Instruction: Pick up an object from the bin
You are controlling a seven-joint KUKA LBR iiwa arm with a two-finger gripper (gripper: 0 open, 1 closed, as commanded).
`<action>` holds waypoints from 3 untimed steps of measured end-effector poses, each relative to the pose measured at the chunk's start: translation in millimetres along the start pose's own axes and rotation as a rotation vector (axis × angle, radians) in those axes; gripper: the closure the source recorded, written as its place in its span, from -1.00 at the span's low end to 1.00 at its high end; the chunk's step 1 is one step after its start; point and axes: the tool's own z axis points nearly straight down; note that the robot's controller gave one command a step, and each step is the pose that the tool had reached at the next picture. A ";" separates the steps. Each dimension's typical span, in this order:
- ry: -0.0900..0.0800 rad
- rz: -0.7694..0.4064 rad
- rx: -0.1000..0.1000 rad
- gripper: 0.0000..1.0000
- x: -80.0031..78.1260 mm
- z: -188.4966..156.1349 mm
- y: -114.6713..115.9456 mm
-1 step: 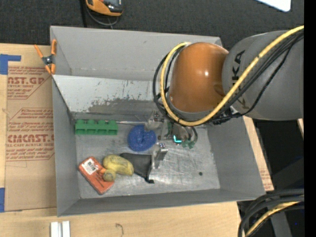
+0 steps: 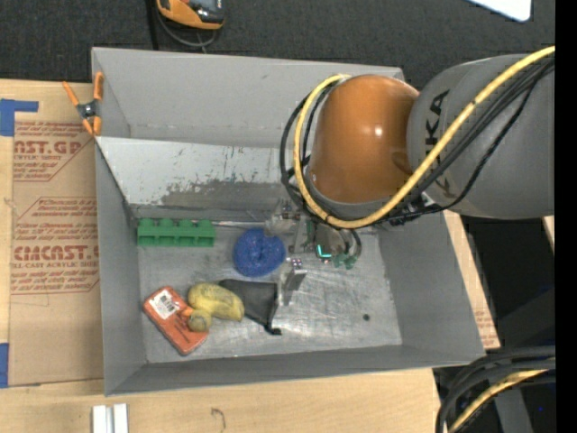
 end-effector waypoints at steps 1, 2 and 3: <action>-0.010 -0.019 -0.001 -1.00 5.9 34.4 -9.4; 0.006 -0.063 0.001 1.00 13.5 130.9 -16.9; 0.006 -0.063 0.001 1.00 13.5 130.9 -16.9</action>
Offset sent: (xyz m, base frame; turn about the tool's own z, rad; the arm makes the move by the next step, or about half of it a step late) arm -0.0131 -0.0176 -0.1326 -0.0622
